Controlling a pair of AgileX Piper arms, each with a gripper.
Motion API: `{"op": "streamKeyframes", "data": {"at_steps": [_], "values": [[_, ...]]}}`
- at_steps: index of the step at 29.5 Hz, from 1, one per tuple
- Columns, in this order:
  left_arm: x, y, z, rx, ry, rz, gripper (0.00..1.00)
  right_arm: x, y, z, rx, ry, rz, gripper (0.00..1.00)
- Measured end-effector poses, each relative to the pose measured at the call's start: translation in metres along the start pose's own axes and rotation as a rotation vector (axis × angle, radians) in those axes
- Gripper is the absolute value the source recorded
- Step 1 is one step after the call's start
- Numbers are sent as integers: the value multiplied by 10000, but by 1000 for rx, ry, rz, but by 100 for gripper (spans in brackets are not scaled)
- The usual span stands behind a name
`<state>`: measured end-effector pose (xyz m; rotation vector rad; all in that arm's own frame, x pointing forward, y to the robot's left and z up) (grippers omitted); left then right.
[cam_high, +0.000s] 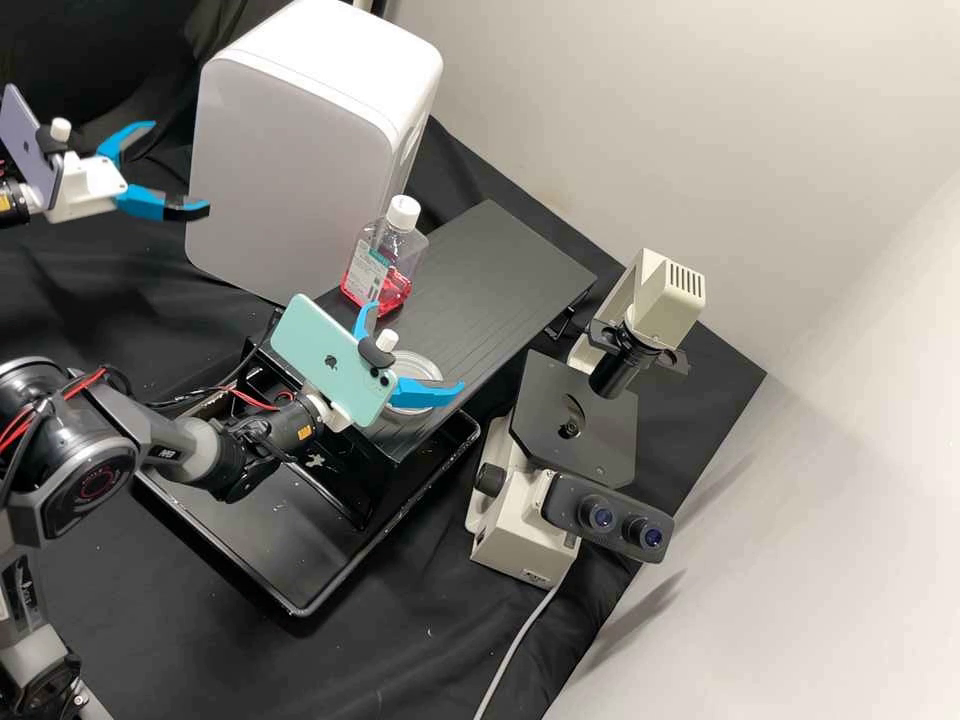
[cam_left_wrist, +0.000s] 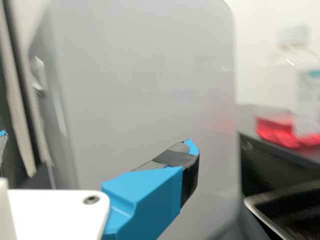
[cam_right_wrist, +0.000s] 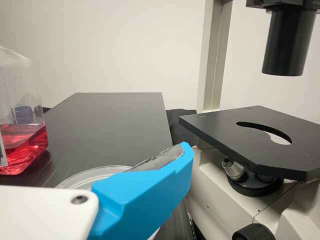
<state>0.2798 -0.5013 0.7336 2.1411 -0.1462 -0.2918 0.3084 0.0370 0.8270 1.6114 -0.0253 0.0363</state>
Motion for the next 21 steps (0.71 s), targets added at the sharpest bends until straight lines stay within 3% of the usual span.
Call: {"op": "streamKeyframes", "data": {"at_steps": [4,9,12,16,17,21], "values": [[-120,-135,134,-41,-48,-62,100,0,0,0,0,0,0,100],[-297,-272,277,-79,-107,-138,100,0,0,0,0,0,0,100],[-388,-315,336,-96,-136,-168,100,0,0,0,0,0,0,100],[-472,-322,372,-106,-162,-184,100,0,0,0,0,0,0,100],[-494,-318,382,-116,-168,-186,100,0,0,0,0,0,0,100],[-534,-306,390,-118,-176,-187,100,0,0,0,0,0,0,100]]}}
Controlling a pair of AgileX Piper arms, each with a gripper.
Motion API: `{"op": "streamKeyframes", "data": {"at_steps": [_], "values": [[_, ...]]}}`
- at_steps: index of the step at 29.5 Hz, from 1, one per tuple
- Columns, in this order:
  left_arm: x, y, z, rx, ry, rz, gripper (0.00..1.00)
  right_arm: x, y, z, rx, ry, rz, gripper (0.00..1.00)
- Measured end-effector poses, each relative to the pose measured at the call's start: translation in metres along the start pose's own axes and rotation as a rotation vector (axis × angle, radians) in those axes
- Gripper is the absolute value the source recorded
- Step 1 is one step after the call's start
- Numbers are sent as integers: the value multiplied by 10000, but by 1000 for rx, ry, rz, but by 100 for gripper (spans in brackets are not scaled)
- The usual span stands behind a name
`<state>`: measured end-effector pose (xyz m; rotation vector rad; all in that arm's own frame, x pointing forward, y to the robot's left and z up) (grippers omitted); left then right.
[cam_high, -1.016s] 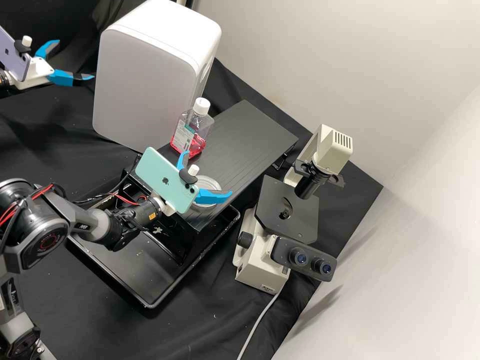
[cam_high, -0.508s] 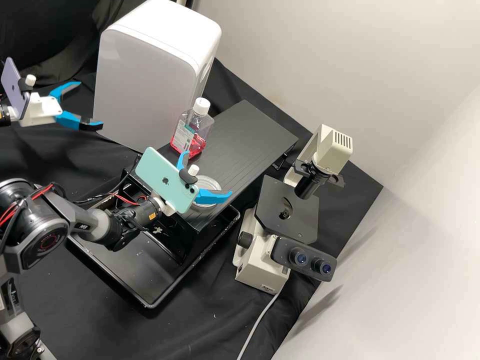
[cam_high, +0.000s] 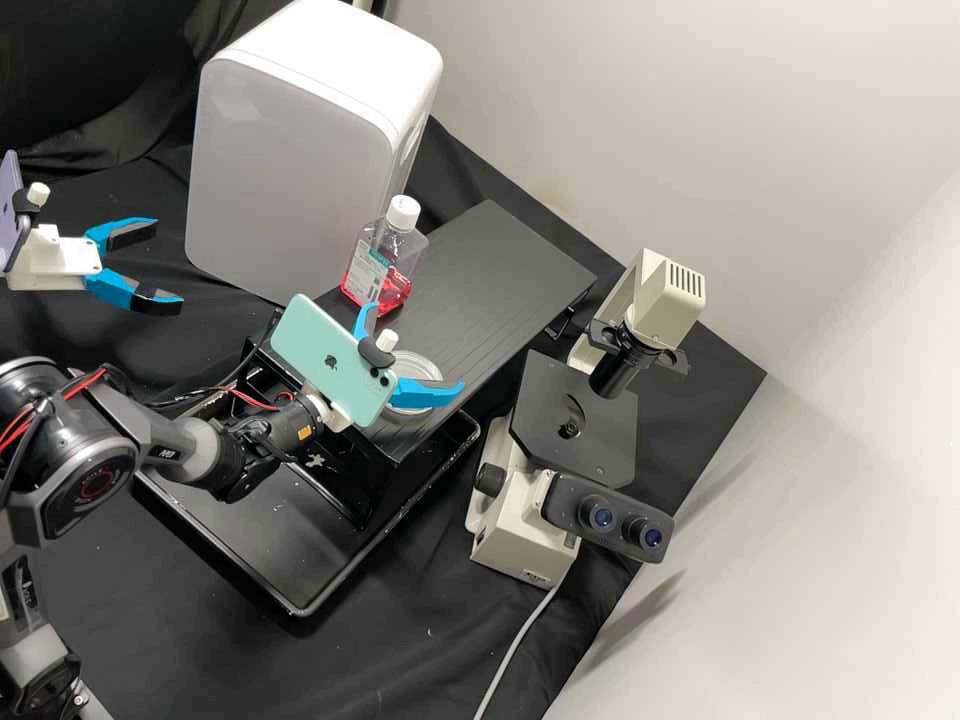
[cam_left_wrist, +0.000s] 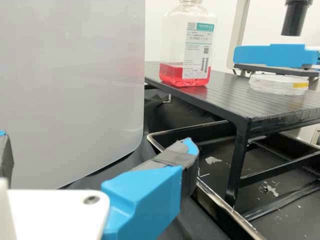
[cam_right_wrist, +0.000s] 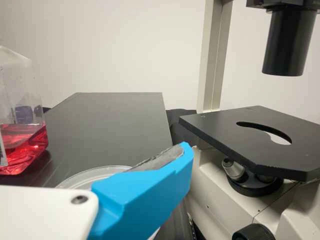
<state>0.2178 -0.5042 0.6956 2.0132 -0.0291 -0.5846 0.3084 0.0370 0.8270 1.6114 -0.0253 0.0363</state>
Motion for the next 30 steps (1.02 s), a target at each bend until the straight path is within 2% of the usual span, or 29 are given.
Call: {"op": "streamKeyframes", "data": {"at_steps": [6,12,15,20,21,23,29,30], "values": [[-72,-72,87,6,-37,-34,100,0,0,0,0,0,0,100],[-105,-108,167,11,-71,-50,100,0,0,0,0,0,0,100],[-102,-128,171,20,-73,-58,100,0,0,0,0,0,0,100],[-29,-152,148,20,-61,-63,100,0,0,0,0,0,0,100],[-8,-156,145,22,-59,-63,100,0,0,0,0,0,0,100],[35,-149,131,42,-52,-56,100,0,0,0,0,0,0,100],[157,-160,92,47,-35,-51,100,0,0,0,0,0,0,100],[166,-168,91,56,-38,-54,100,0,0,0,0,0,0,100]]}}
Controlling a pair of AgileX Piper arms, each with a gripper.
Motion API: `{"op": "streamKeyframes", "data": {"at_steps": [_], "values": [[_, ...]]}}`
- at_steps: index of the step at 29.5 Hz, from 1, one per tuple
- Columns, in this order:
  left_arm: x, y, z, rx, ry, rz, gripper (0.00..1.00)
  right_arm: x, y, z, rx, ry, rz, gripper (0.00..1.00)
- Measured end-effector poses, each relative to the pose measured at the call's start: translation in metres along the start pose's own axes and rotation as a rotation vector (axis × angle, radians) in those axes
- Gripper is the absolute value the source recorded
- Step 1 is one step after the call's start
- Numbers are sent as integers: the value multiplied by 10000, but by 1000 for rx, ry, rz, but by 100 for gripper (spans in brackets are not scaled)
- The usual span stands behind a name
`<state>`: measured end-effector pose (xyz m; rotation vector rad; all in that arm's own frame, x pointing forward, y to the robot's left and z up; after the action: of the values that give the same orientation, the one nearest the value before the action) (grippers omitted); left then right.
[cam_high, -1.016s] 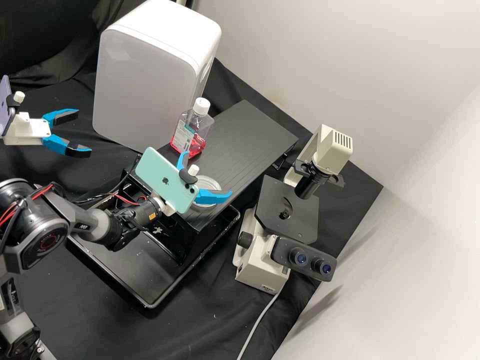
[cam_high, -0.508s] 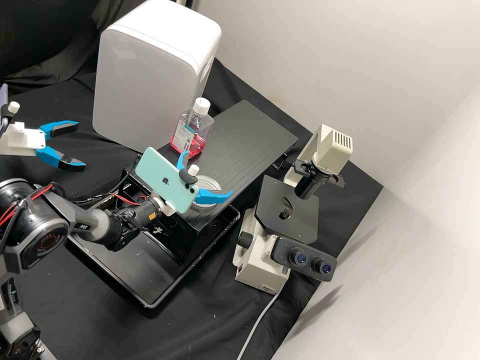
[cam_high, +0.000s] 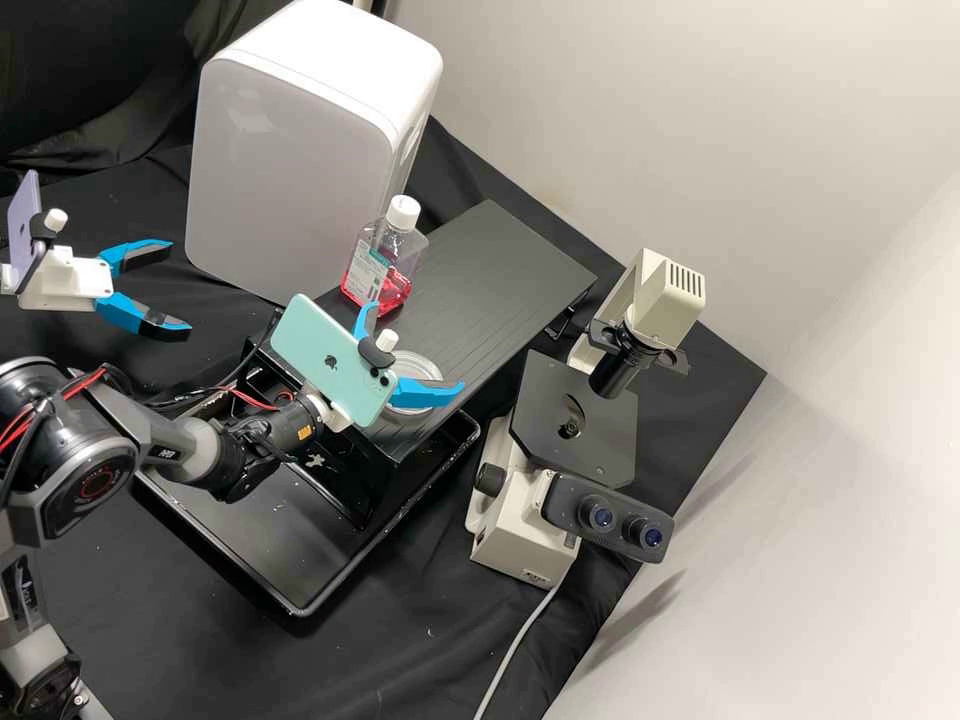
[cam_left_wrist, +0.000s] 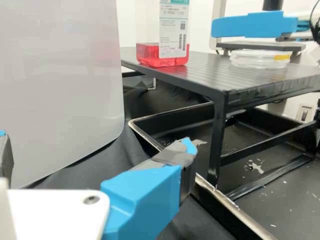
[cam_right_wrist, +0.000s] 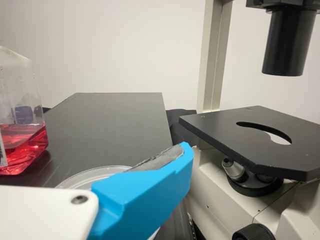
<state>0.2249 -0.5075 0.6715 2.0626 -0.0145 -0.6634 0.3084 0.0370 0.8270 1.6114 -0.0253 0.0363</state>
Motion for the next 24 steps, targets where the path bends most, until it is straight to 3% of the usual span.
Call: {"op": "streamKeyframes", "data": {"at_steps": [5,11,16,24], "values": [[25,-12,3,15,-14,-6,100,0,0,0,0,0,0,100],[64,-15,8,51,-19,-5,100,0,0,0,0,0,0,100],[103,-61,3,79,-18,-19,100,0,0,0,0,0,0,100],[150,-93,8,82,-20,-26,100,0,0,0,0,0,0,100]]}}
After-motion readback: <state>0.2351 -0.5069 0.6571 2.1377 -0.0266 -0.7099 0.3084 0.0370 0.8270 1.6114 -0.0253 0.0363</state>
